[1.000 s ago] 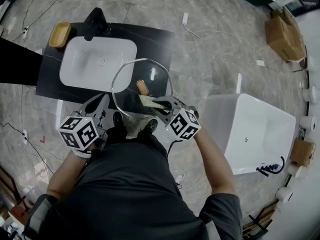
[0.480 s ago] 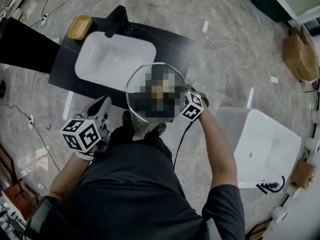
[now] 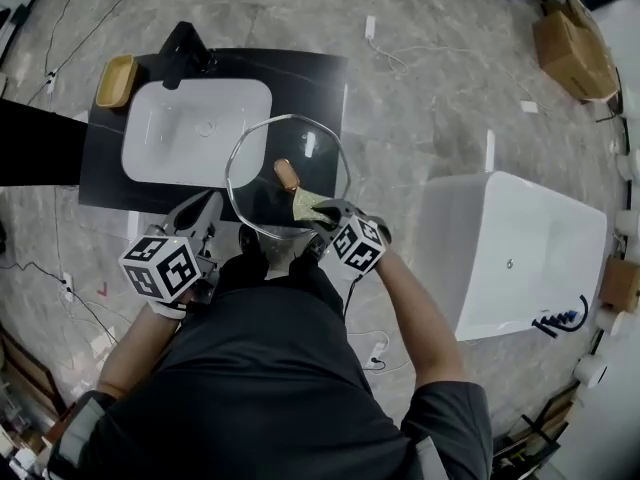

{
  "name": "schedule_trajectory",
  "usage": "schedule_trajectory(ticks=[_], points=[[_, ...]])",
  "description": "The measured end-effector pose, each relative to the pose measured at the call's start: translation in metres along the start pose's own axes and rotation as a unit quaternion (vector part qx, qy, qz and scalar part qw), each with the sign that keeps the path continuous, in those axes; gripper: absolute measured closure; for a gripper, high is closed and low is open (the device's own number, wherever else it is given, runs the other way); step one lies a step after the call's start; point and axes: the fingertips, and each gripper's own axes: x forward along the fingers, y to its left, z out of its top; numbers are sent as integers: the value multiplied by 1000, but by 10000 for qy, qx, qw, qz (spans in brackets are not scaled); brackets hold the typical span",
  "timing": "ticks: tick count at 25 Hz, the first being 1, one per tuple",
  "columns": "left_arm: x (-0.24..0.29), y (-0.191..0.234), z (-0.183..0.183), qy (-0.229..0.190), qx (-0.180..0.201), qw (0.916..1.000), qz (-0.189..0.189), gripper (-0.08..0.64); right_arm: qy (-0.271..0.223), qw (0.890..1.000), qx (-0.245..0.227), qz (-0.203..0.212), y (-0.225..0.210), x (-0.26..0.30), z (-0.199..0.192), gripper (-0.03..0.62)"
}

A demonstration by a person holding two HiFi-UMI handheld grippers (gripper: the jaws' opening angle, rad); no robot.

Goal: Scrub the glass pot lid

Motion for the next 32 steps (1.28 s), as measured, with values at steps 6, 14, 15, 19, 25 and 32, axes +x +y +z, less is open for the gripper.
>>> schedule_trajectory(ticks=[6, 14, 15, 19, 25, 32], points=[[18, -15, 5, 193, 182, 9987, -439, 560, -46, 9923, 1031, -680, 28, 16, 14, 529], [15, -16, 23, 121, 276, 9974, -651, 560, -189, 9870, 1595, -20, 72, 36, 53, 529], [13, -14, 25, 100, 267, 9975, -651, 560, -247, 9867, 1609, -18, 72, 34, 58, 529], [5, -3, 32, 8, 188, 9981, -594, 560, -730, 9794, 1870, -218, 49, 7, 93, 529], [-6, 11, 39, -204, 70, 9987, -453, 560, -2053, 9463, 2356, -830, -12, -63, 175, 529], [-19, -5, 74, -672, 154, 9966, -460, 560, -3336, 8816, 2882, -1686, -69, -168, 247, 529]])
